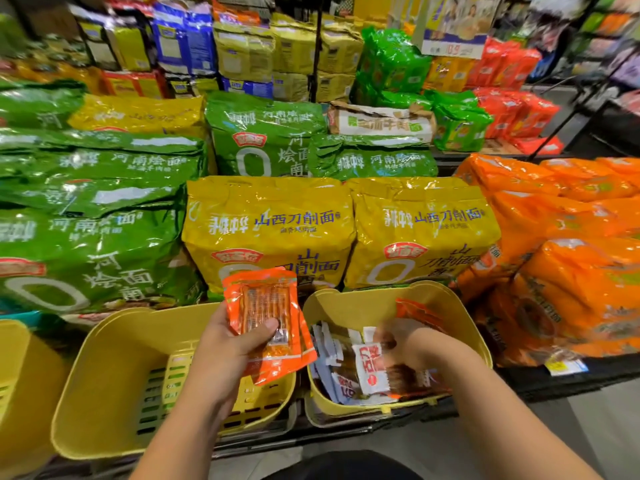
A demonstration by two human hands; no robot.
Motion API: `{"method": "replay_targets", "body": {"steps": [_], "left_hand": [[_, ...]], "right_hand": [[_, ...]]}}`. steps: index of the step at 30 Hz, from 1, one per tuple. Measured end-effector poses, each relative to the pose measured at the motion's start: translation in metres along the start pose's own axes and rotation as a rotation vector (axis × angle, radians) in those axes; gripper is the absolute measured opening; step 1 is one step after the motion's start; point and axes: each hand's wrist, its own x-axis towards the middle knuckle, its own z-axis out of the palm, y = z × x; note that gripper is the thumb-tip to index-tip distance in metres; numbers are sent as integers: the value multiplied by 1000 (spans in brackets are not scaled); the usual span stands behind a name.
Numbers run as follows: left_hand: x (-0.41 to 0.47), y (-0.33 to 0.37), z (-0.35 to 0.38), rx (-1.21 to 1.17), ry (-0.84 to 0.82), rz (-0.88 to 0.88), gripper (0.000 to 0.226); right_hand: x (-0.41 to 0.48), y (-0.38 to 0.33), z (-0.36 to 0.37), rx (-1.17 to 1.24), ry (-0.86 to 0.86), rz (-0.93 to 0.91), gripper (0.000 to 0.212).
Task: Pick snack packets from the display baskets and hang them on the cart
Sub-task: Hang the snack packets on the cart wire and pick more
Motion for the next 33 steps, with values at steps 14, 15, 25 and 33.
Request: {"method": "replay_targets", "body": {"steps": [14,15,25,33], "left_hand": [[-3,-1,-5,39,-11,-25,49],[-2,-2,-4,40,-15,-31,47],[7,-4,8,52,-54,-14,52],[12,-7,12,46,-79,7,50]], "right_hand": [[1,-37,28,80,-69,-55,78],[2,-38,28,70,-45,-66,80],[19,-56,24,-229,75,-102,68],[3,-40,7,-97,42,-113,62]]}}
